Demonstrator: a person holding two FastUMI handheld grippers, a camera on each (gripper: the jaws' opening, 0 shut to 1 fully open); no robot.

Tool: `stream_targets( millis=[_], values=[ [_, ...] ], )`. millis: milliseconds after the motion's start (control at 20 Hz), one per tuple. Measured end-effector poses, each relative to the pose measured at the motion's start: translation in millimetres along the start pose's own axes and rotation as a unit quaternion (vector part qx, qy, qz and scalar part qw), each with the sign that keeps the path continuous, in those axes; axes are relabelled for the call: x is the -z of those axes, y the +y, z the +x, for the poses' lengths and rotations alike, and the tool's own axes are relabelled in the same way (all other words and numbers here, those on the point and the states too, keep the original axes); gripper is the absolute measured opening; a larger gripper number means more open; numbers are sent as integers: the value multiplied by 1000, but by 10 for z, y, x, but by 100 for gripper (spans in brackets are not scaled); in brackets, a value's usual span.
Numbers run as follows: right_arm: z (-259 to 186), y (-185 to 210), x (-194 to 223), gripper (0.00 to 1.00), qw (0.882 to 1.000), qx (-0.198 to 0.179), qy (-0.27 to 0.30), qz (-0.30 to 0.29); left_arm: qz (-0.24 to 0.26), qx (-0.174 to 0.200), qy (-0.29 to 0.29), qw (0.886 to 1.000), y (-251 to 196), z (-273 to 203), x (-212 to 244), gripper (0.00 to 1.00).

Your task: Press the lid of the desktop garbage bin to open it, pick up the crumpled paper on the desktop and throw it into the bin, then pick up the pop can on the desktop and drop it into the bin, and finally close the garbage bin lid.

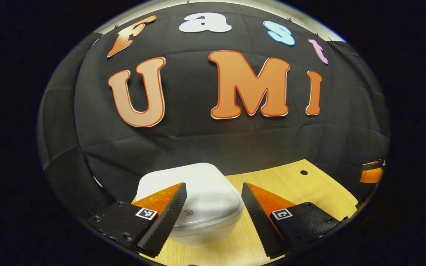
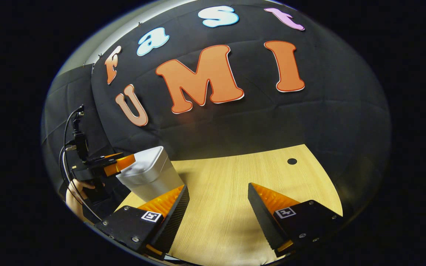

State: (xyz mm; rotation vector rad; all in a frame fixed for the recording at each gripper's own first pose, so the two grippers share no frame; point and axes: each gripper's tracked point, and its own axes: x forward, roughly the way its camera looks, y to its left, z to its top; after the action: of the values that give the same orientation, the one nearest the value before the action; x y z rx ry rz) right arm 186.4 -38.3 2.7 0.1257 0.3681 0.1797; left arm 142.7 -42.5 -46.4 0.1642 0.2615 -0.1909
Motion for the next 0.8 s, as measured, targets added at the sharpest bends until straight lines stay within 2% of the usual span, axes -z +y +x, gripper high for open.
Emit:
stream_targets(
  millis=[100,150,300,350,400,800],
  values=[
    [22,30,-46,95,1000,4,-9,-6,0,9,-14,1000,-107,-96,-94,96],
    [23,25,-52,100,1000,6,-14,-9,-5,15,-23,1000,-167,-144,-137,96],
    [20,38,-111,95,999,11,-30,-14,-34,39,-43,998,-352,-268,-185,94],
    [10,31,-118,100,999,13,-35,-16,-40,44,-42,997,-387,-304,-157,95],
    [9,34,-136,95,999,15,-39,-17,-43,46,-43,997,-396,-339,-148,95],
    [-34,64,-146,95,998,23,-58,-31,-34,41,-52,997,-464,-490,-97,94]
  ],
)
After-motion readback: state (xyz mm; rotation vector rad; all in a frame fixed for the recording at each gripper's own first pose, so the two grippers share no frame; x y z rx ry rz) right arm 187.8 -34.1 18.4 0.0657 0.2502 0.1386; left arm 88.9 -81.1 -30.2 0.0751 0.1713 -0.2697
